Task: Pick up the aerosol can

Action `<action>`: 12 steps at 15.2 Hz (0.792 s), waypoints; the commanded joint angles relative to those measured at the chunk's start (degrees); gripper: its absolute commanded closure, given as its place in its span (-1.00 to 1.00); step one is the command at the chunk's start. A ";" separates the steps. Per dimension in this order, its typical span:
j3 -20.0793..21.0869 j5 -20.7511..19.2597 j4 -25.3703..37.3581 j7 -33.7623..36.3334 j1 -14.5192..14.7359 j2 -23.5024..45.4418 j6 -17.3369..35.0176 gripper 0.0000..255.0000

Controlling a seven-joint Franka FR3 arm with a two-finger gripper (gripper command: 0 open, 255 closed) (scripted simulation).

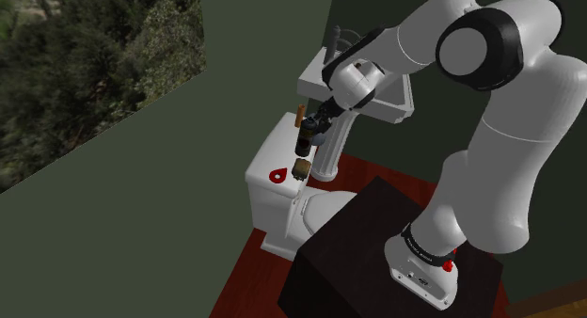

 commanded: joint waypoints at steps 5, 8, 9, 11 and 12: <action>2.05 5.04 0.94 -4.07 -1.91 3.21 -0.47 1.00; 1.98 4.89 0.85 -3.97 -1.84 3.07 -0.44 1.00; 1.99 4.91 0.88 -3.97 -1.85 3.10 -0.44 1.00; 2.00 4.90 0.90 -3.94 -1.84 3.11 -0.44 1.00; 1.99 4.90 0.89 -3.95 -1.85 3.10 -0.45 1.00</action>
